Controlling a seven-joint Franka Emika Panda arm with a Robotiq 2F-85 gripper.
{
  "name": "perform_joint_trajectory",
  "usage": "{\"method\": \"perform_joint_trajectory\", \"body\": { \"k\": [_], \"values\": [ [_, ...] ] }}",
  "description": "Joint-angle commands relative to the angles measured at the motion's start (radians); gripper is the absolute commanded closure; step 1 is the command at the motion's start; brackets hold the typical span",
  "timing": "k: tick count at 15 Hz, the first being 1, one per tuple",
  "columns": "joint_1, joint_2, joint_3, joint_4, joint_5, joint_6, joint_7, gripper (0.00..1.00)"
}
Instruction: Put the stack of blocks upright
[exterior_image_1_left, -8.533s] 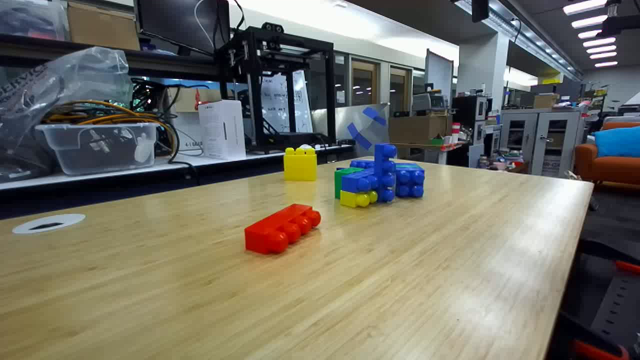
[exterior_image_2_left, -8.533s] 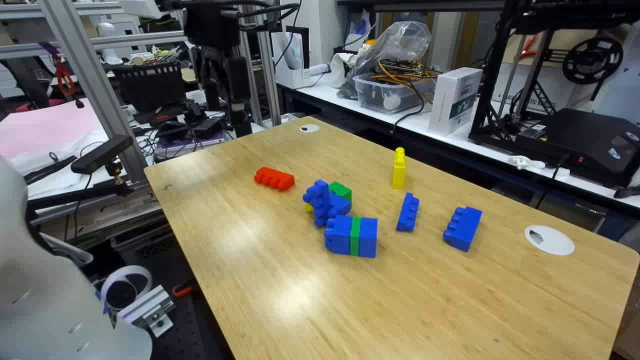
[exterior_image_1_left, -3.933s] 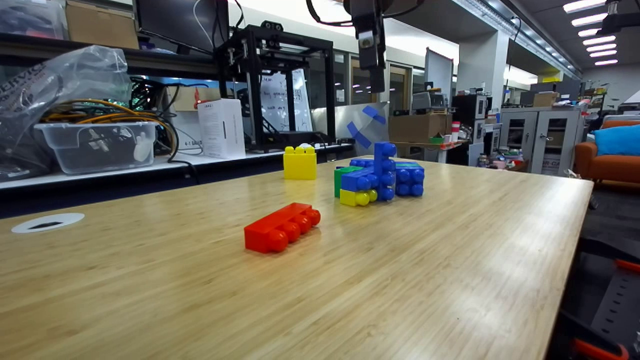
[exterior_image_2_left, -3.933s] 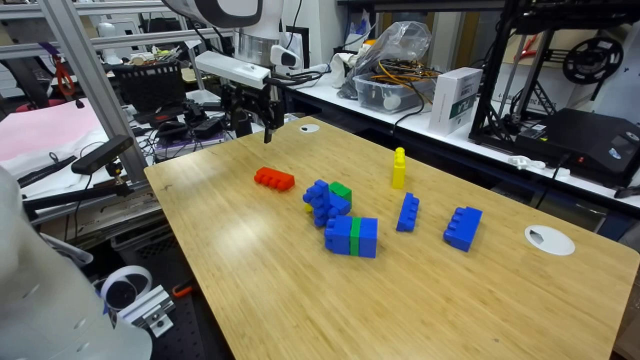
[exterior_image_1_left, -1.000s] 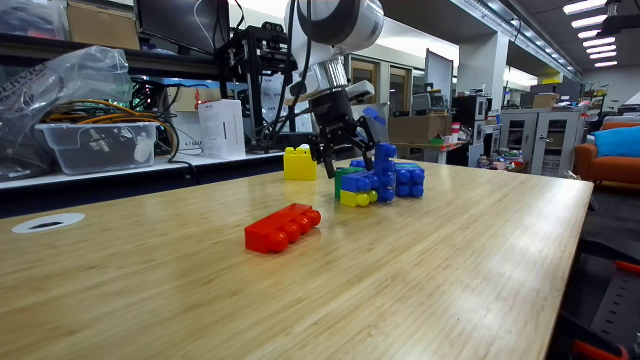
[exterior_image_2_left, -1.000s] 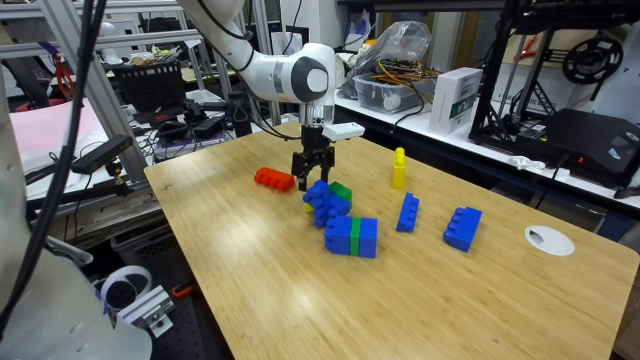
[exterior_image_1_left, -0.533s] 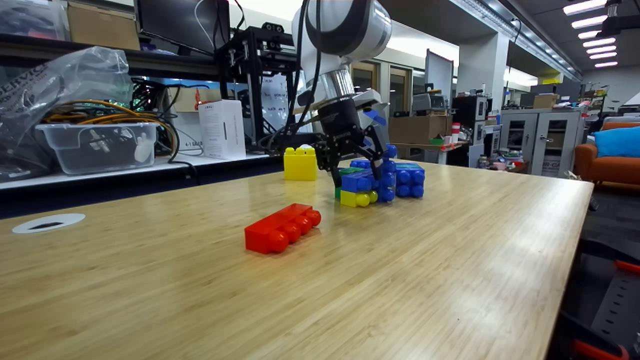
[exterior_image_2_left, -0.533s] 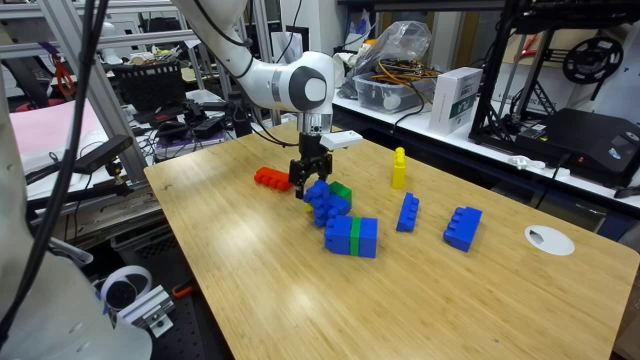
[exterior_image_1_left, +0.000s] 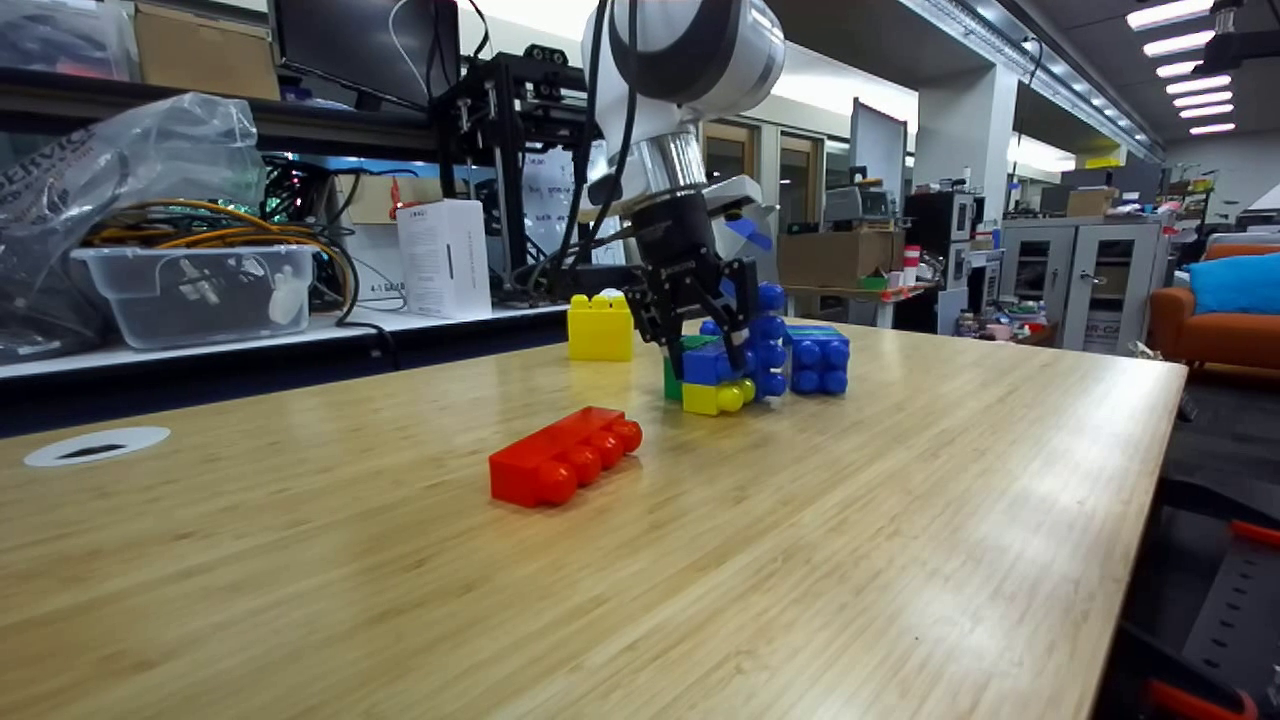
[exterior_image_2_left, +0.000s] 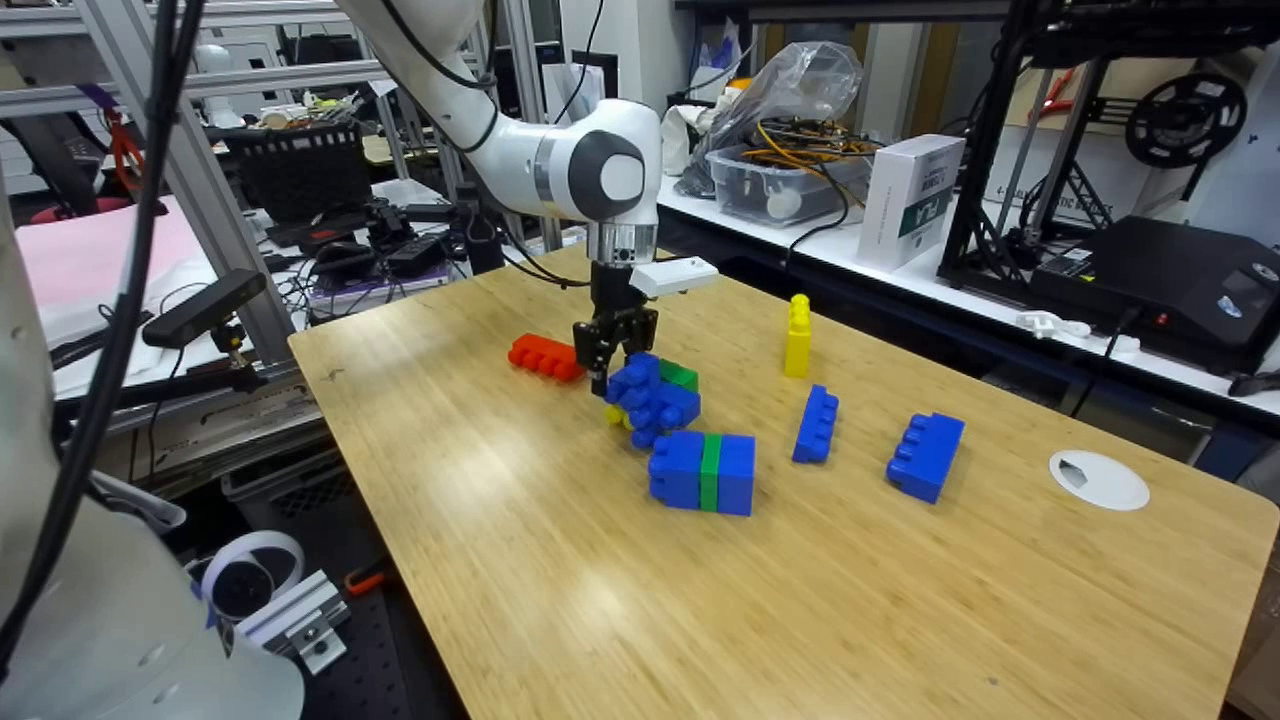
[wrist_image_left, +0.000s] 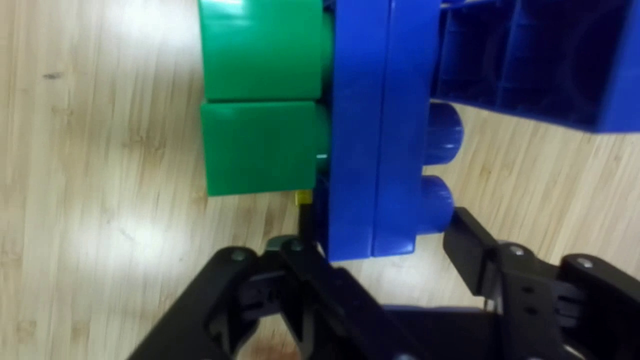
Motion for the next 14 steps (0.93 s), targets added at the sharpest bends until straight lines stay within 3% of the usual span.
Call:
{"method": "perform_joint_trajectory", "body": {
  "k": [1, 4, 9, 14],
  "values": [
    [-0.005, -0.041, 0.023, -0.022, 0.013, -0.006, 0.031, 0.60],
    [0.020, -0.095, 0.040, -0.018, -0.008, -0.089, 0.090, 0.62],
    [0.075, -0.120, 0.061, 0.078, -0.053, -0.407, 0.202, 0.62],
    [0.092, -0.035, 0.069, 0.207, -0.065, -0.691, 0.179, 0.62]
  ]
}}
